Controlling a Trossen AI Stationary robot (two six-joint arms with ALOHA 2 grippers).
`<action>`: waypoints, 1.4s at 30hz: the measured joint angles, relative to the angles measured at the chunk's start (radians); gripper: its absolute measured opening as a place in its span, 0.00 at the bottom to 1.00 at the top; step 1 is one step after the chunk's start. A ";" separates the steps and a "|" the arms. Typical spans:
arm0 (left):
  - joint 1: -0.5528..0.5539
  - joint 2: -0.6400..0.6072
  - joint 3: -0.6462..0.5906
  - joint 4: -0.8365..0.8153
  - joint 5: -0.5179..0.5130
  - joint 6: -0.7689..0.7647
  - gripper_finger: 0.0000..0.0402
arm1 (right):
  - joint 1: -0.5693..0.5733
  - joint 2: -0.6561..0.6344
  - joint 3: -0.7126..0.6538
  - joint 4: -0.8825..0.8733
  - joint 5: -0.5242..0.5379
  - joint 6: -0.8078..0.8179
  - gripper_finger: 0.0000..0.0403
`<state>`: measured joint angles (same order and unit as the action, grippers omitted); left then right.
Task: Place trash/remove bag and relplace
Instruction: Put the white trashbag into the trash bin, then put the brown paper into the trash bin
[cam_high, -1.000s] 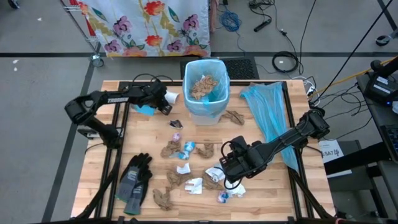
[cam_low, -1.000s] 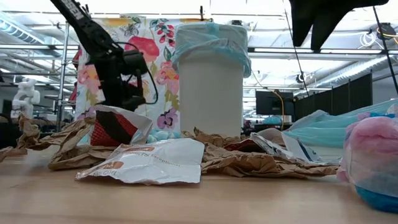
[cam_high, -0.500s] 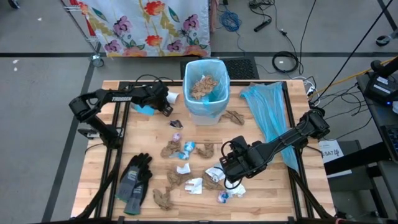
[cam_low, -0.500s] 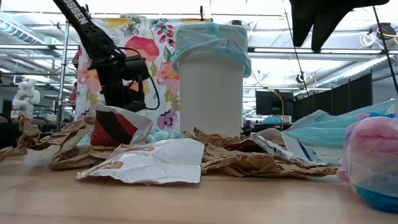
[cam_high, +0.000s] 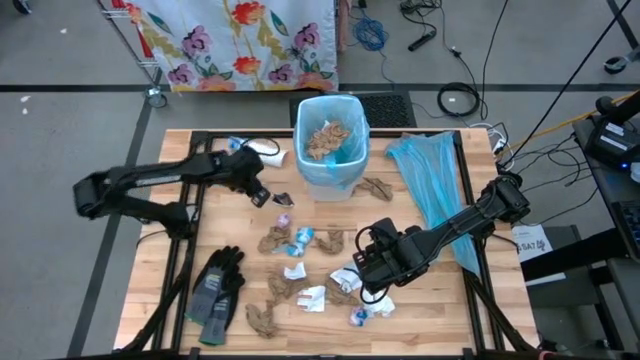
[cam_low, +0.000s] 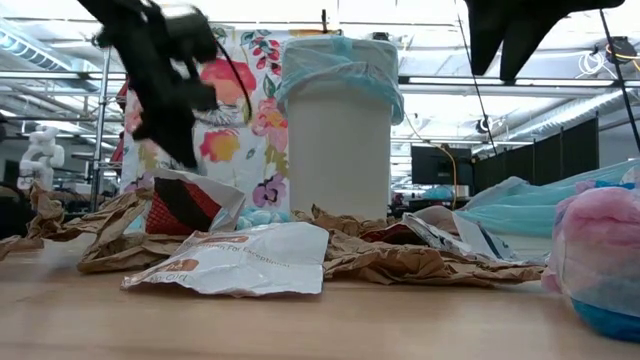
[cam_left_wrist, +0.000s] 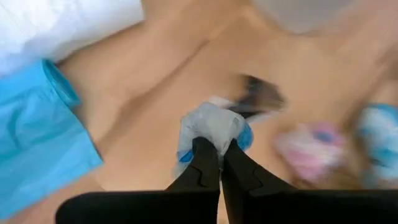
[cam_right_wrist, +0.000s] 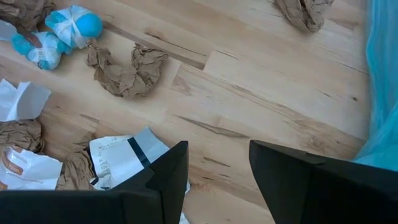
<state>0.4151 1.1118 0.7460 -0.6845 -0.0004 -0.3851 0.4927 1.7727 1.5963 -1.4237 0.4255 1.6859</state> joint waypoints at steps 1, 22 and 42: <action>-0.013 -0.038 0.000 -0.011 -0.005 -0.021 0.01 | 0.000 0.000 0.000 0.000 0.006 0.000 0.40; -0.013 0.169 0.876 -0.108 -0.094 0.332 0.00 | -0.007 0.000 0.000 0.000 0.074 -0.025 0.40; -0.038 0.512 1.054 -0.109 0.000 0.340 0.36 | 0.001 0.001 -0.109 0.089 0.069 0.036 0.40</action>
<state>0.3772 1.6241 1.7995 -0.7934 -0.0006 -0.0452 0.4932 1.7733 1.4873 -1.3347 0.4948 1.7219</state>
